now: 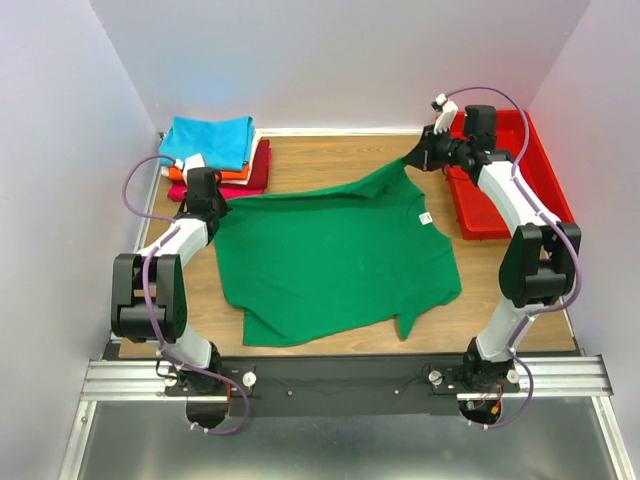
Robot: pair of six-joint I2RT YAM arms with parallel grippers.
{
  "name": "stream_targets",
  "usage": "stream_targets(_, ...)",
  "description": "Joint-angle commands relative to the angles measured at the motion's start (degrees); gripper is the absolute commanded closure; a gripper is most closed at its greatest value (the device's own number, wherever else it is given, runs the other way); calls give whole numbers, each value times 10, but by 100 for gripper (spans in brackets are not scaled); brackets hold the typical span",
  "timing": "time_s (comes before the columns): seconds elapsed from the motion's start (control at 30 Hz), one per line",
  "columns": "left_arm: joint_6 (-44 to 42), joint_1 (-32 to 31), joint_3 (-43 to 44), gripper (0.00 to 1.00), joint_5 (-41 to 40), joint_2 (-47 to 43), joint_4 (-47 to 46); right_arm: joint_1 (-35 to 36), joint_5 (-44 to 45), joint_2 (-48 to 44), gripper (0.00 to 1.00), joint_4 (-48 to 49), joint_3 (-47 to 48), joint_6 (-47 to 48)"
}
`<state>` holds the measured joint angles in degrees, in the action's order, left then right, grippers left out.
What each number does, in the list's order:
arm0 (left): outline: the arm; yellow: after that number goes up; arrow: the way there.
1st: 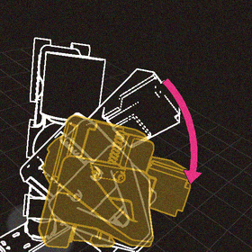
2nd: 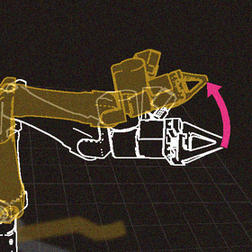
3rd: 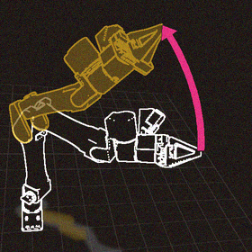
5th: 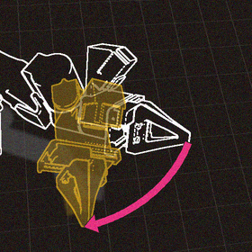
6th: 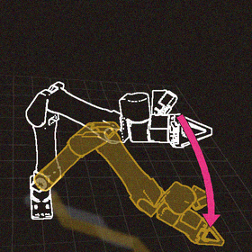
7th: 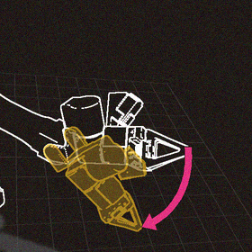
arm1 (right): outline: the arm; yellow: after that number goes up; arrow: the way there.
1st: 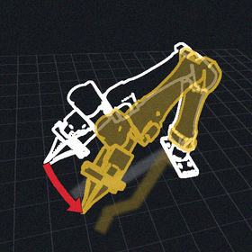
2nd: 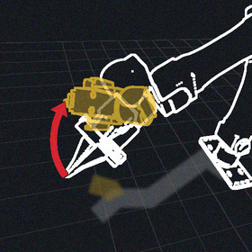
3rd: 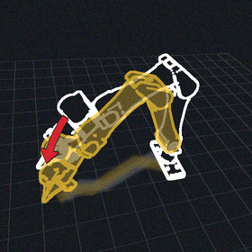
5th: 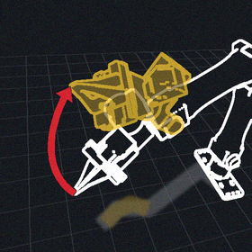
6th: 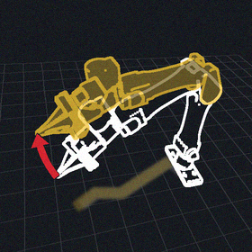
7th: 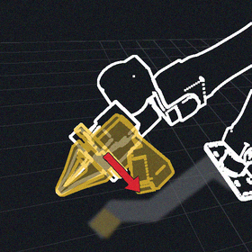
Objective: Fold and stack the t-shirts
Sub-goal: Fold the tshirt
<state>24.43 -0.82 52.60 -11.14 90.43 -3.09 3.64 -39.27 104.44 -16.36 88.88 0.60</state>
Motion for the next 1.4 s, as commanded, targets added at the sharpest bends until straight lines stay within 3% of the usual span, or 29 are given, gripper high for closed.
stream_targets(0.0, 0, 3, -11, 100, -11, -36, 7, -3, -3, -44, 100, 5, -20, 4)
stream_targets(0.5, 20, 3, -60, 100, 1, -77, 8, -3, -30, -125, 100, 5, -136, 4)
stream_targets(1.27, 49, 3, -134, 100, 37, -142, 23, -3, -6, -186, 99, 5, -187, 1)
stream_targets(1.33, 56, 3, -142, 97, 62, -148, 29, -2, -3, -192, 100, 5, -198, 2)
stream_targets(1.37, 67, 3, -151, 85, 70, -162, 33, -3, -1, -197, 100, 5, -201, 3)
